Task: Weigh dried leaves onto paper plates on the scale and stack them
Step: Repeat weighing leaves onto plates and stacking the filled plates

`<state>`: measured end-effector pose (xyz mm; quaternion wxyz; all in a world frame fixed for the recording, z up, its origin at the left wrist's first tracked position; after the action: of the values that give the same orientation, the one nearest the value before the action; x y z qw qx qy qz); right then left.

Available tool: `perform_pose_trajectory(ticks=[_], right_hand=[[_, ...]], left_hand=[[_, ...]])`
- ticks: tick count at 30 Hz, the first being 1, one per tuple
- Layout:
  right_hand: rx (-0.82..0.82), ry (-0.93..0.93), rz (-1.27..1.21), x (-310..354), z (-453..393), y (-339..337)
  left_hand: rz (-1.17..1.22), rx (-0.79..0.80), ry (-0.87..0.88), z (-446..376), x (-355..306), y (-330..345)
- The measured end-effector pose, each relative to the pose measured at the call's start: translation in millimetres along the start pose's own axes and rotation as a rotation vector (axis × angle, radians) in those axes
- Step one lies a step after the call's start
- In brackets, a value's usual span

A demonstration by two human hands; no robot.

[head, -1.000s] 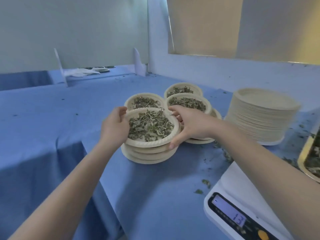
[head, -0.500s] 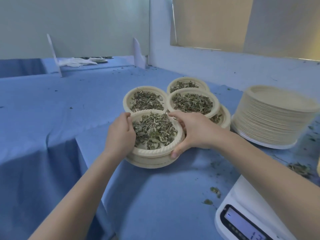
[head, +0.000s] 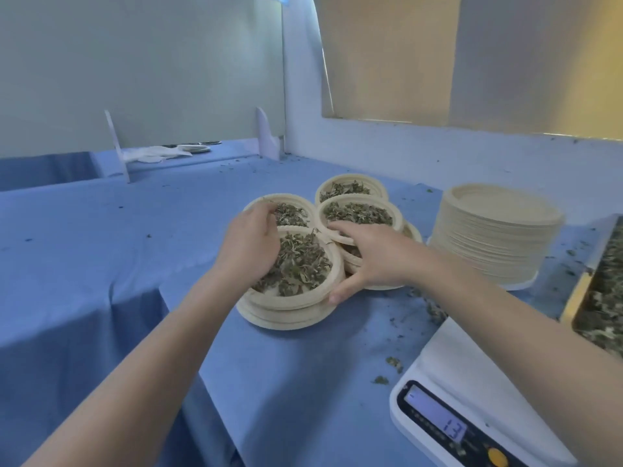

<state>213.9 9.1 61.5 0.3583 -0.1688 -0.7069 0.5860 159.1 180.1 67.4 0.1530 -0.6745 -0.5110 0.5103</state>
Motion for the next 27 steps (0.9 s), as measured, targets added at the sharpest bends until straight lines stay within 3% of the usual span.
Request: perform_pose_trajectory(ticks=[6,13,20,24,27], right_hand=[[-0.121,0.061,-0.034,-24.6,38.9,-33.2],[-0.182,0.295,-0.047,-108.2,104.3,-78.4],[-0.368,0.457,-0.122,-179.7,133.8,-115.1],[-0.393,0.52,-0.068,-212.4,120.4,-114.0],[-0.387,0.637,-0.049,-235.2,105.1,-111.7]], left_hand=[[0.138,0.202,0.235,15.2,-90.7,42.4],[0.206,0.397,0.351,4.5,-195.8,105.2],[0.08,0.424,0.196,-45.4,-237.5,151.4],[0.019,0.384,0.098,-72.5,-232.6,174.1],[0.09,0.449,-0.017,-85.9,-226.0,191.4]])
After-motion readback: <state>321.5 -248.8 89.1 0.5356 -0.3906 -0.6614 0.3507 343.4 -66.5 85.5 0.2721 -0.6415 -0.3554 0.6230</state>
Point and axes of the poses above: each hand's wrist, its own z-axis away from the middle knuckle, its own y-axis out of the palm, x = y × z, the point moved 4 cm from there along -z, towards the middle knuckle, and after that the axes turned 3 degrees about x, right-handed, at the moved point
